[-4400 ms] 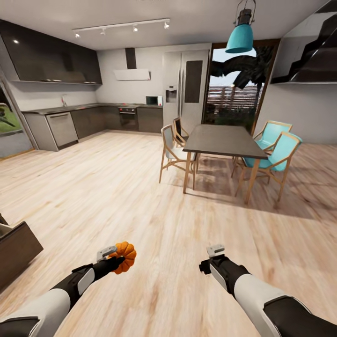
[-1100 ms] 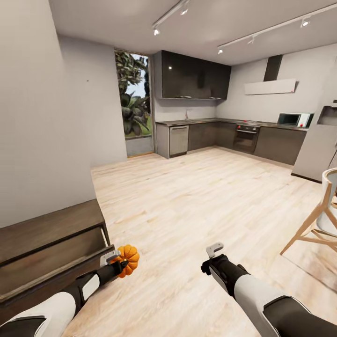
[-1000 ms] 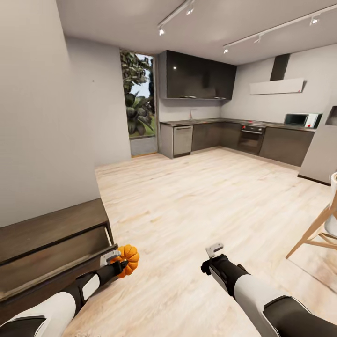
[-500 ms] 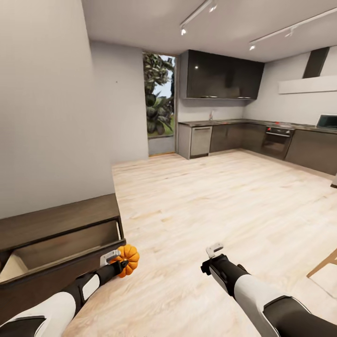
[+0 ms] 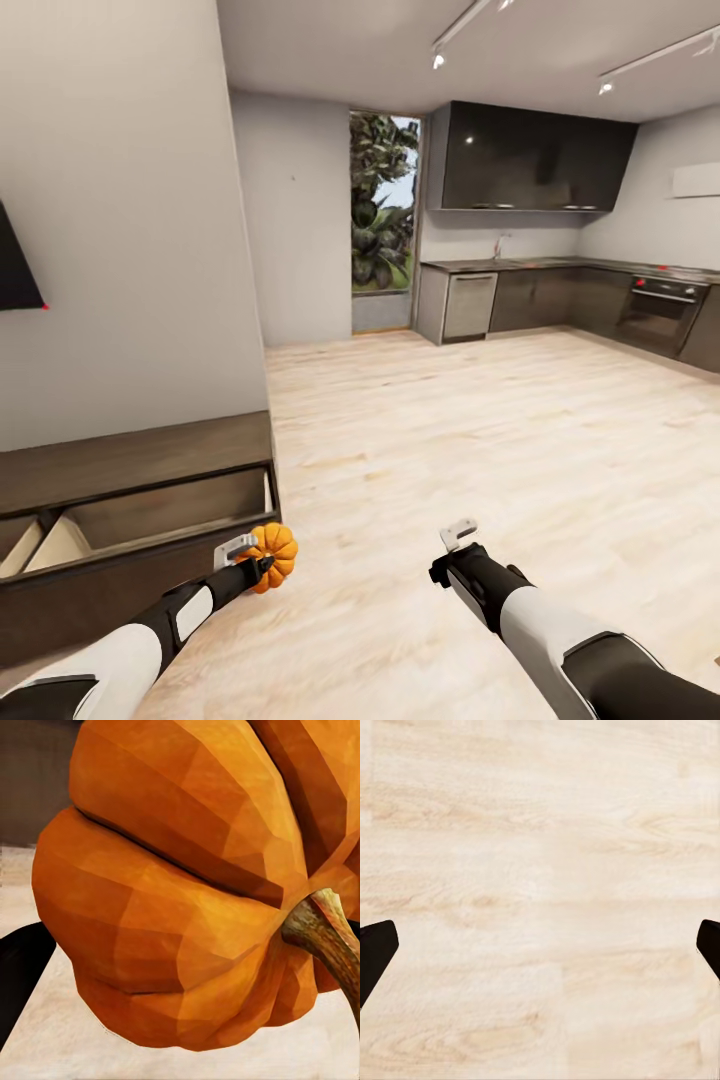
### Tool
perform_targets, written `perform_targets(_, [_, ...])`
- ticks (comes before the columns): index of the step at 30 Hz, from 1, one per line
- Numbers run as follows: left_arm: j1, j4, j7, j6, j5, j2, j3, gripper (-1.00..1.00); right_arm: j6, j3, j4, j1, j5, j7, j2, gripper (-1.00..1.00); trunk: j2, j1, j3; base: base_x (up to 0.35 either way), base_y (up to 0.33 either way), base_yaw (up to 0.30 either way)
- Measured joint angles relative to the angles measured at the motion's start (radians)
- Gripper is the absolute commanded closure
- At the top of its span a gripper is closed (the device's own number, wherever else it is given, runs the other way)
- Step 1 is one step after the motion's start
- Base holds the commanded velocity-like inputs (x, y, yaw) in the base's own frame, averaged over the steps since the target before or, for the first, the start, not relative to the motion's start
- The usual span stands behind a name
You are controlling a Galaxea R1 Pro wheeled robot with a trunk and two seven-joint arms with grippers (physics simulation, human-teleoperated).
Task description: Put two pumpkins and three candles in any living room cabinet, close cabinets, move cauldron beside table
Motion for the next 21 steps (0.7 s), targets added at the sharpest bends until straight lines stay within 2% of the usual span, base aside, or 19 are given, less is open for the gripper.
perform_targets(10, [0.000, 0.000, 0.000, 0.000, 0.000, 0.000, 0.001, 1.00, 0.000, 0.000, 0.000, 0.000, 0.001, 0.000, 0.000, -1.00, 0.000, 0.000, 0.000, 0.287, -0.199, 0.283])
perform_targets(21, [0.000, 0.002, 0.000, -0.001, -0.001, 0.000, 0.000, 1.00, 0.000, -0.001, 0.000, 0.000, 0.001, 0.000, 0.000, -1.00, 0.000, 0.000, 0.000, 0.330, -0.025, 0.283])
